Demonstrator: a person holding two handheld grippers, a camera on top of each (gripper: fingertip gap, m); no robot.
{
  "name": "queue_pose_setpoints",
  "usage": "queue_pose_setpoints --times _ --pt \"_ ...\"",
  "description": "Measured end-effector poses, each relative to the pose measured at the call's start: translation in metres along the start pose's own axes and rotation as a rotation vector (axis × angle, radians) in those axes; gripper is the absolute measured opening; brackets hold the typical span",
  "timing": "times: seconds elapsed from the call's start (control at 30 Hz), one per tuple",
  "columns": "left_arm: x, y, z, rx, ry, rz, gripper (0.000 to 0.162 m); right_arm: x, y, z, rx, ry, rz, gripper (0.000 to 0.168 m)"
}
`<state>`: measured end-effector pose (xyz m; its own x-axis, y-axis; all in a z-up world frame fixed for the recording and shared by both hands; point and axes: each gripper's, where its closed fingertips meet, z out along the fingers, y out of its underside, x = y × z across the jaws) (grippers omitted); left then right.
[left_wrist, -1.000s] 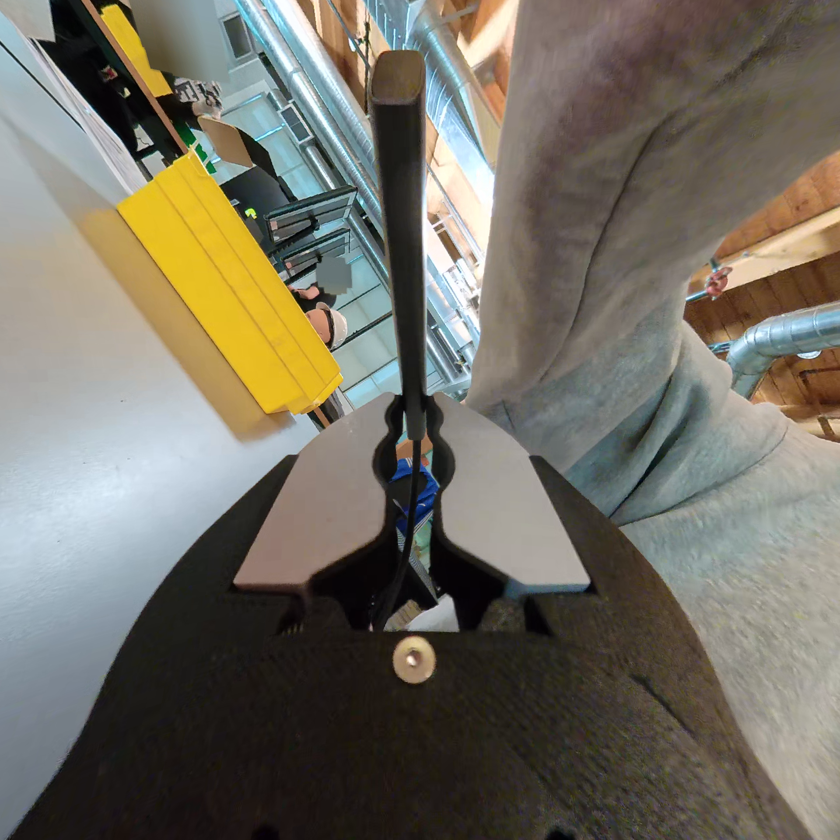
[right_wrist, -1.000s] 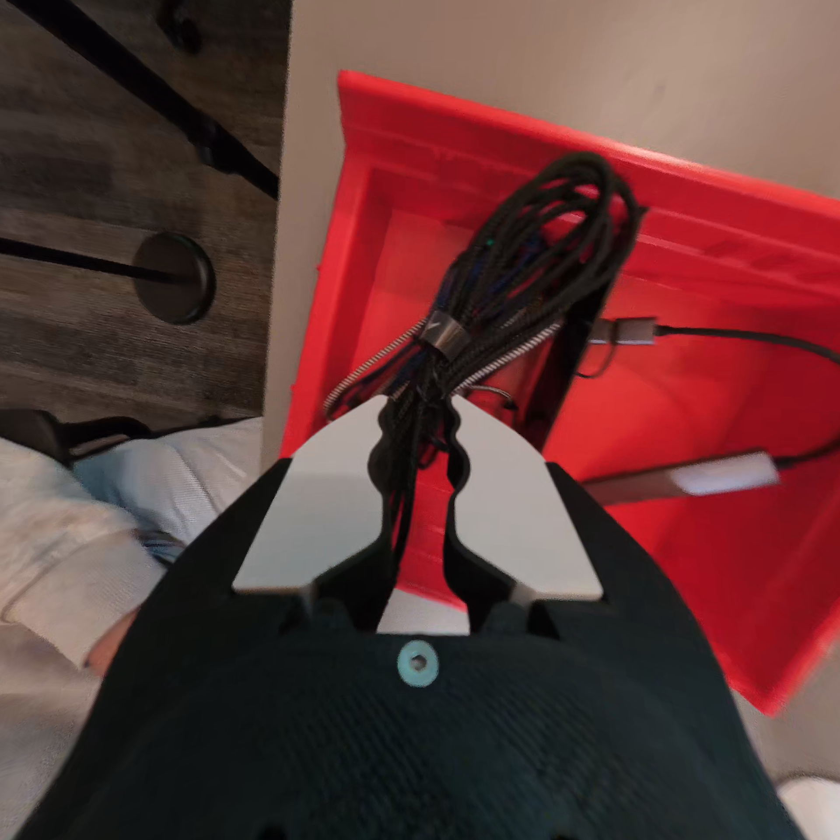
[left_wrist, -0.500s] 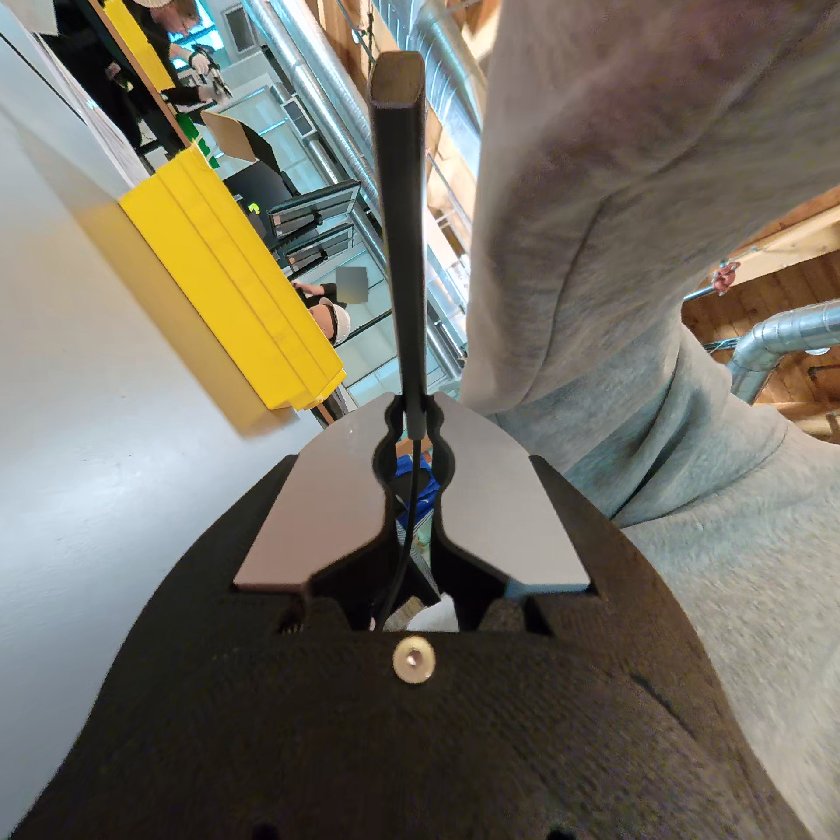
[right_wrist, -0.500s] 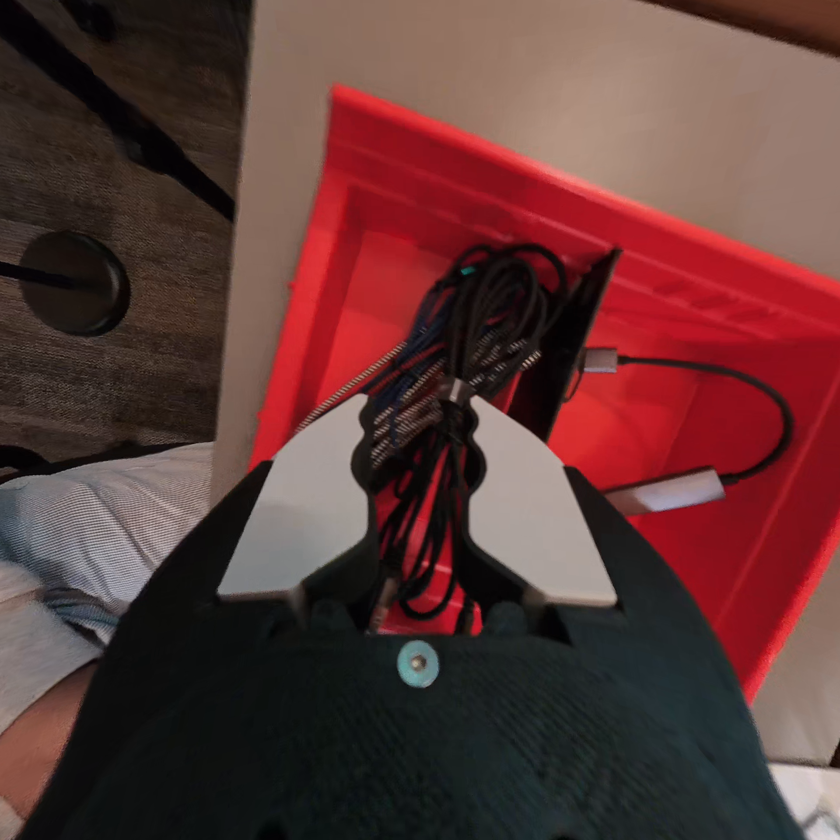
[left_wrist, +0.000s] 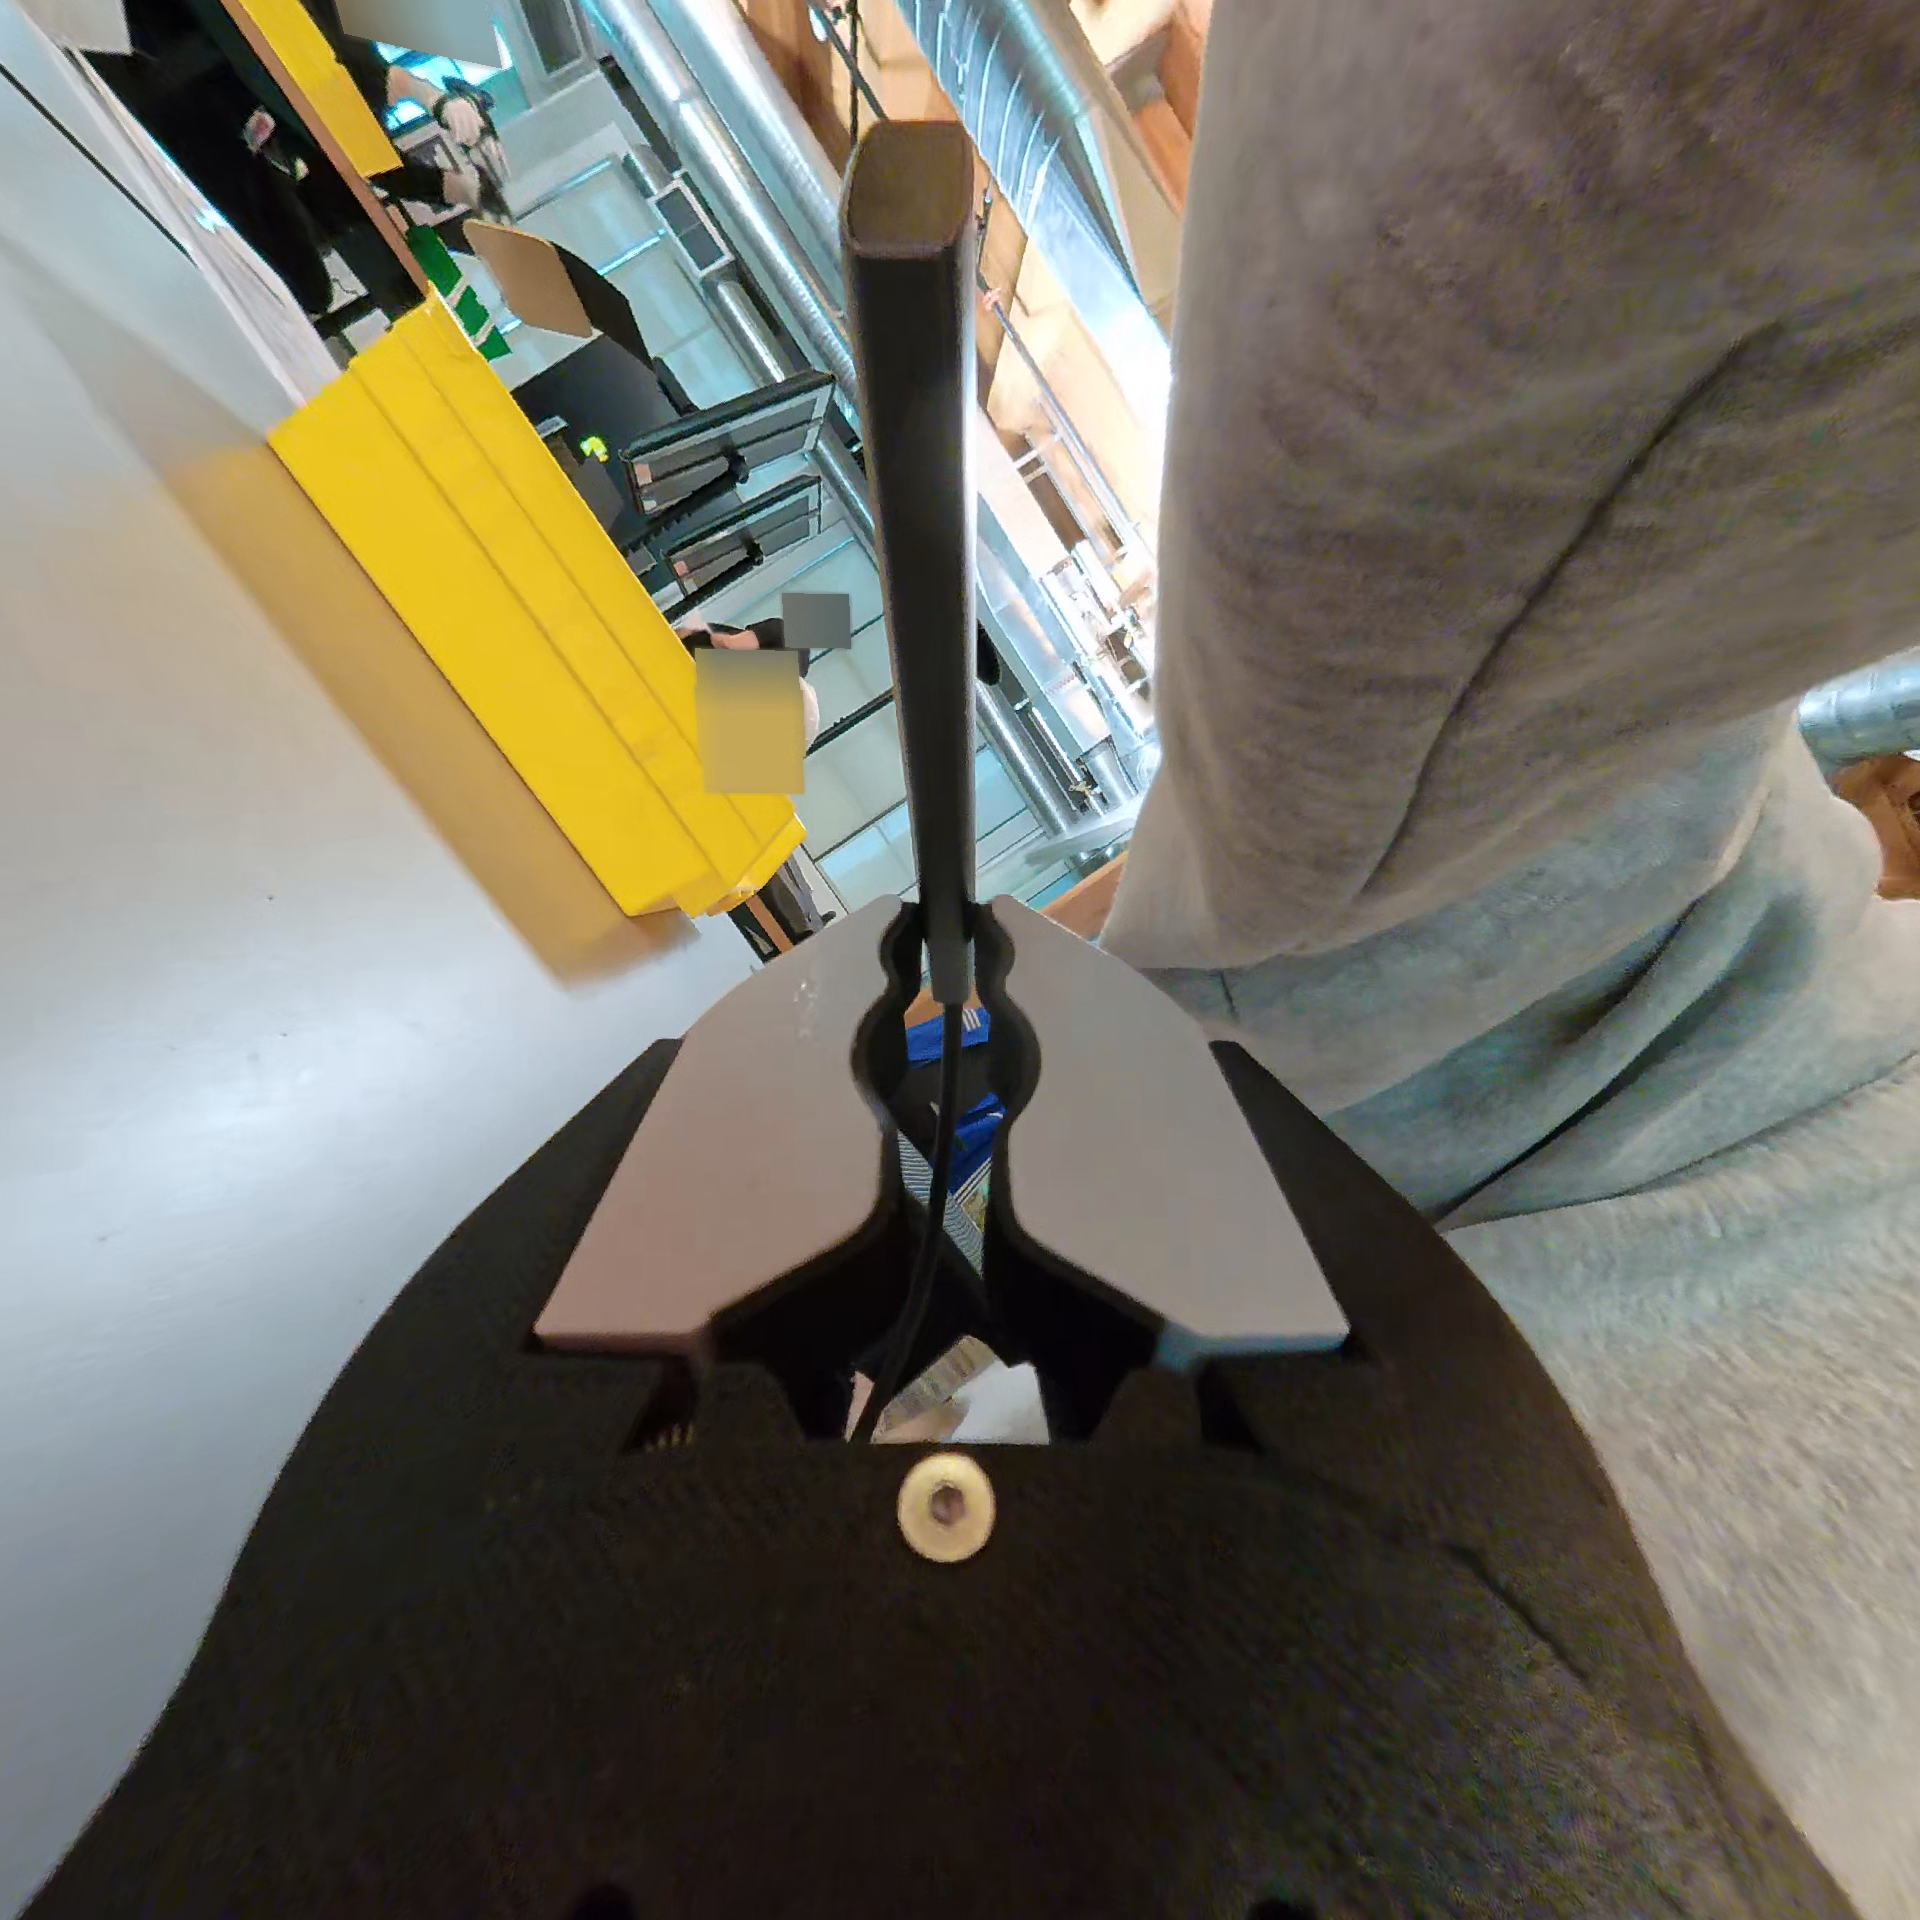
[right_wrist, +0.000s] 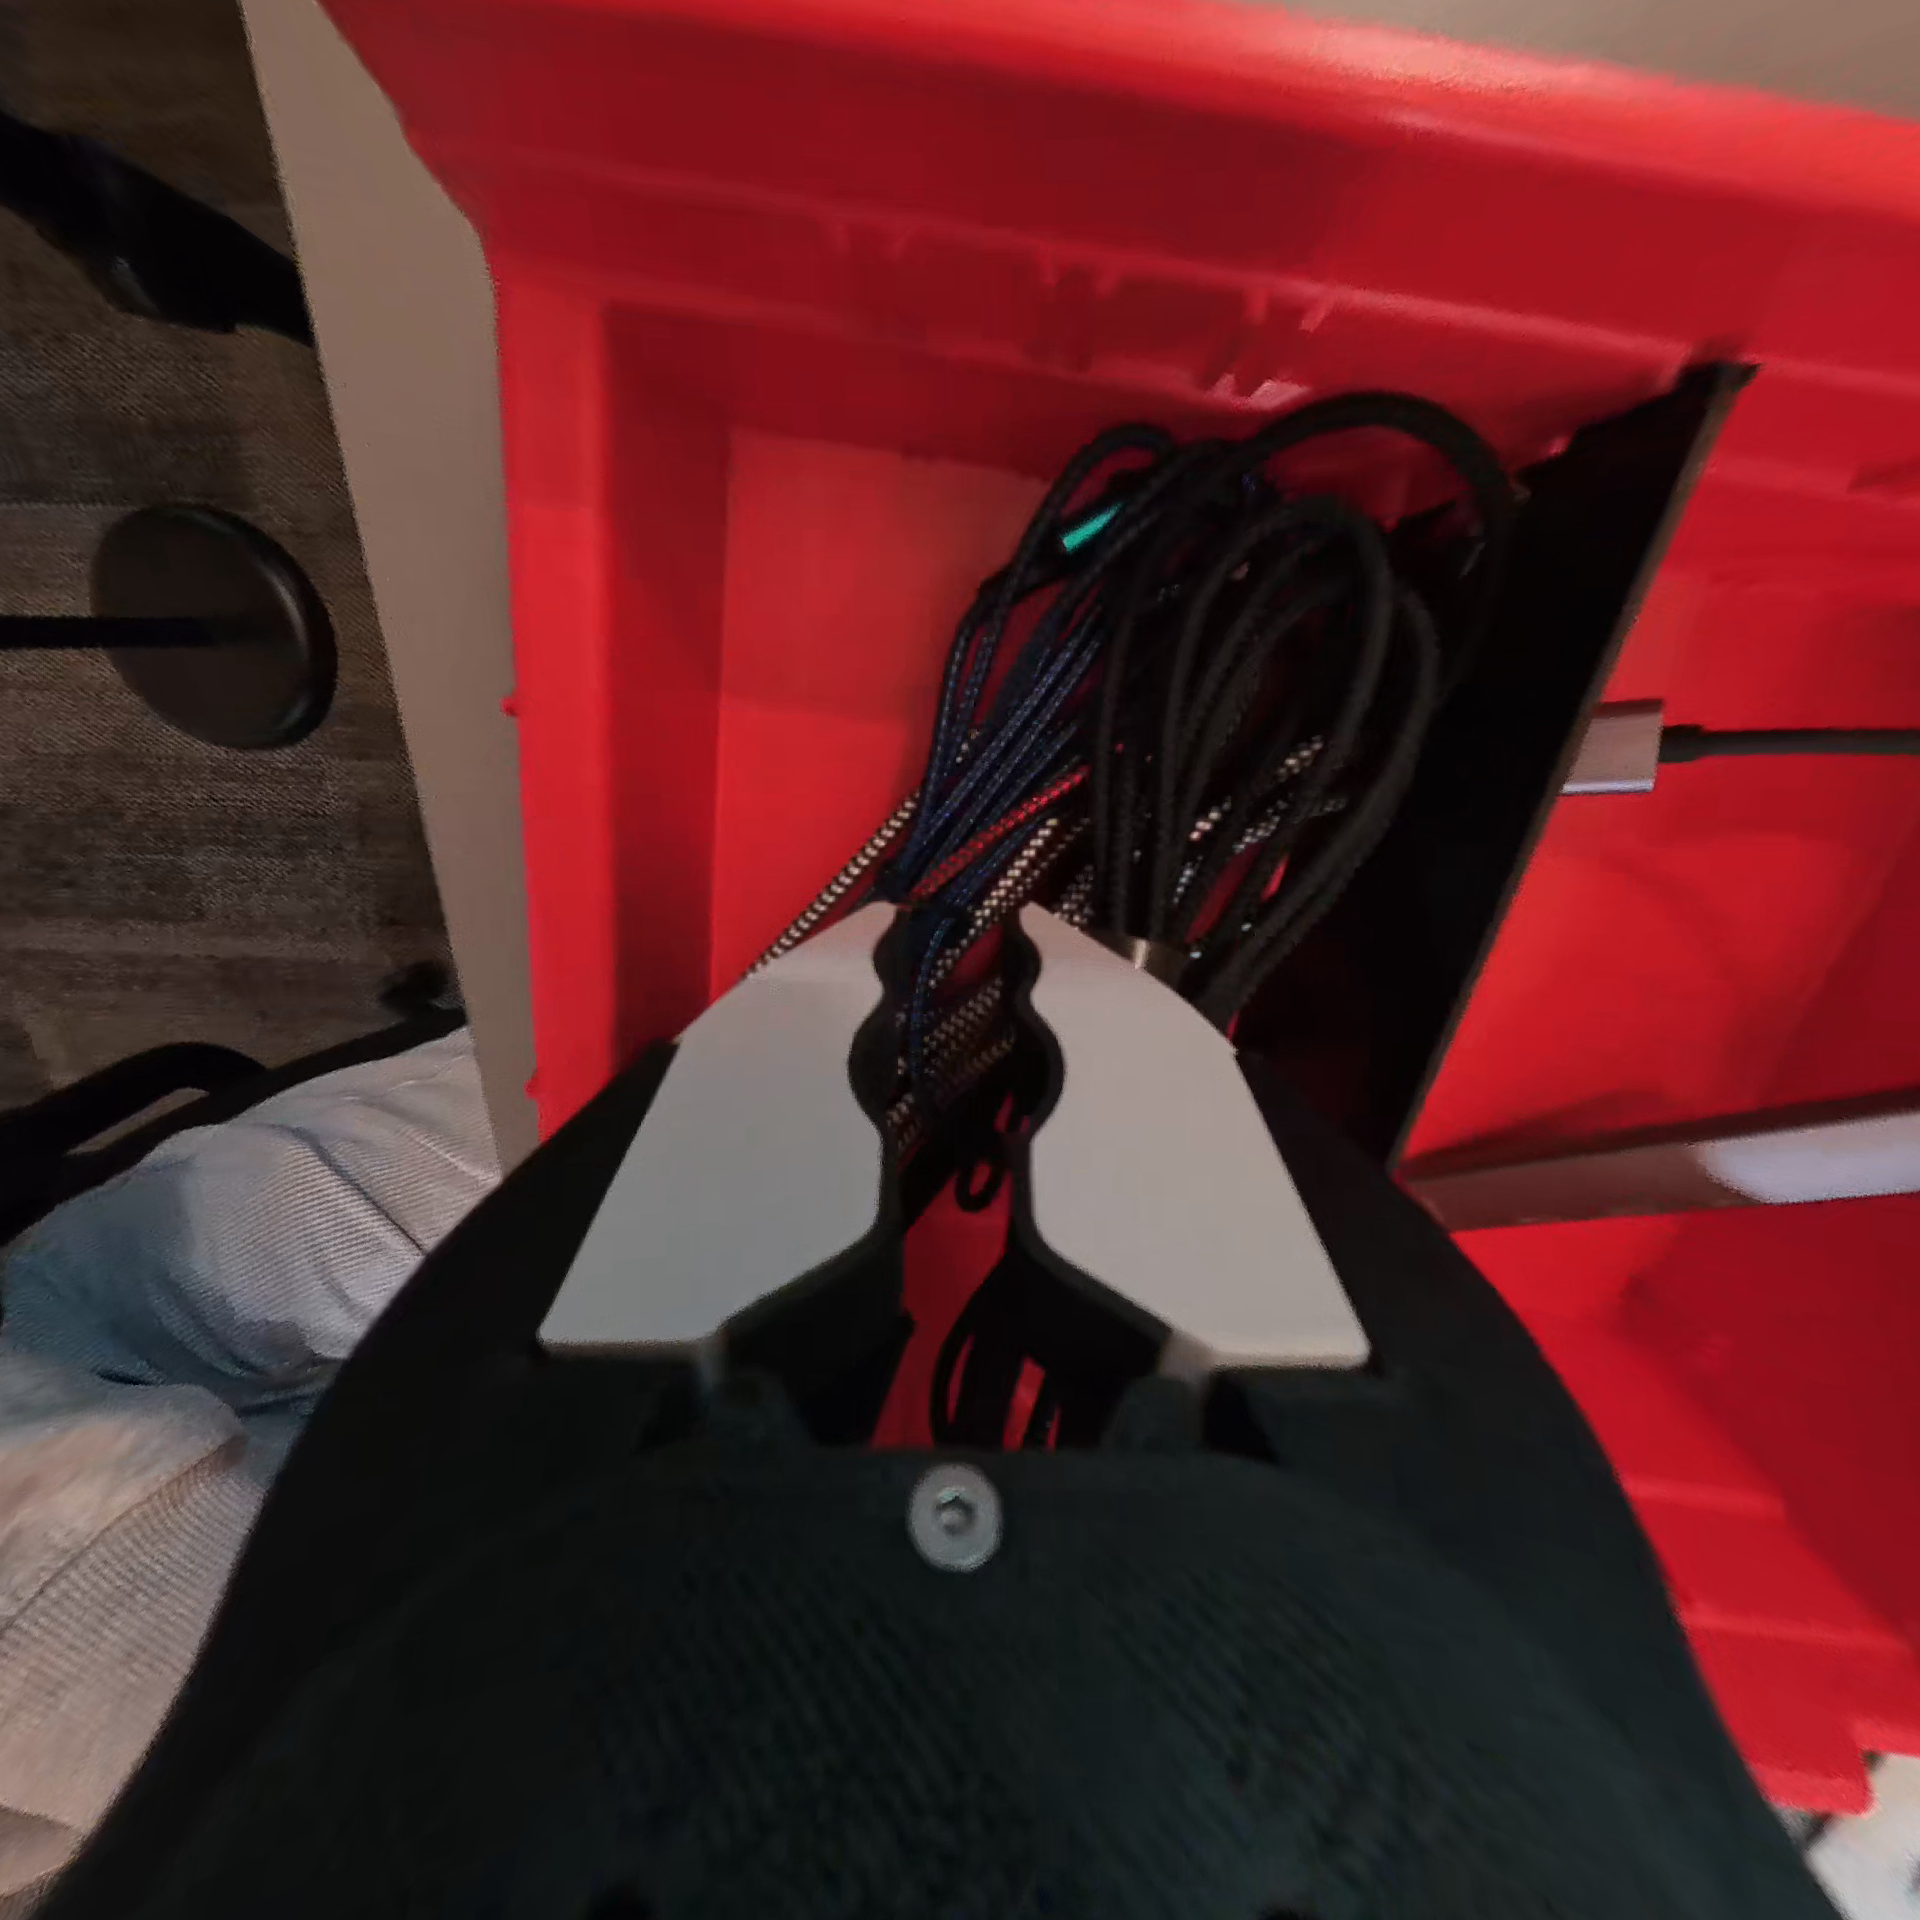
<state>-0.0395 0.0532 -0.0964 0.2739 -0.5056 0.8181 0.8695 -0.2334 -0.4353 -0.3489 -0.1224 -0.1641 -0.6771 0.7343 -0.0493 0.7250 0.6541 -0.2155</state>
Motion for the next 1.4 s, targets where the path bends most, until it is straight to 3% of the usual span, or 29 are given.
queue_pose_setpoints --times 0.03,0.13,0.37,0.7,0.83,0.93,1.13,1.27,1.4 --pt "0.0 0.001 0.001 -0.002 0.001 -0.001 0.008 0.001 0.002 0.003 -0.018 0.012 -0.007 0.018" --pt "0.0 0.004 0.003 -0.013 0.004 -0.004 0.008 -0.008 0.005 0.012 -0.062 0.02 -0.037 0.037" --pt "0.0 0.006 0.004 -0.033 -0.009 0.018 0.008 -0.009 0.013 0.03 -0.165 0.184 -0.212 0.032" --pt "0.001 0.007 0.004 -0.032 0.002 0.006 0.008 -0.026 0.005 -0.007 0.018 -0.122 -0.058 0.021" --pt "0.0 0.007 0.005 -0.035 -0.001 0.006 0.008 -0.024 0.002 -0.024 0.087 -0.144 -0.067 0.018" --pt "0.0 0.007 0.005 -0.034 -0.003 0.005 0.008 -0.038 -0.011 -0.049 0.22 -0.245 -0.064 0.017" --pt "0.0 0.007 0.004 -0.034 -0.001 0.002 0.008 -0.06 -0.034 -0.141 0.62 -0.516 0.038 0.016" --pt "0.0 0.007 0.004 -0.032 -0.001 0.004 0.008 -0.058 -0.008 -0.189 0.759 -0.606 0.08 0.016" --pt "0.0 0.005 0.003 -0.025 -0.003 0.005 0.008 -0.042 0.042 -0.223 0.851 -0.577 0.122 0.016"
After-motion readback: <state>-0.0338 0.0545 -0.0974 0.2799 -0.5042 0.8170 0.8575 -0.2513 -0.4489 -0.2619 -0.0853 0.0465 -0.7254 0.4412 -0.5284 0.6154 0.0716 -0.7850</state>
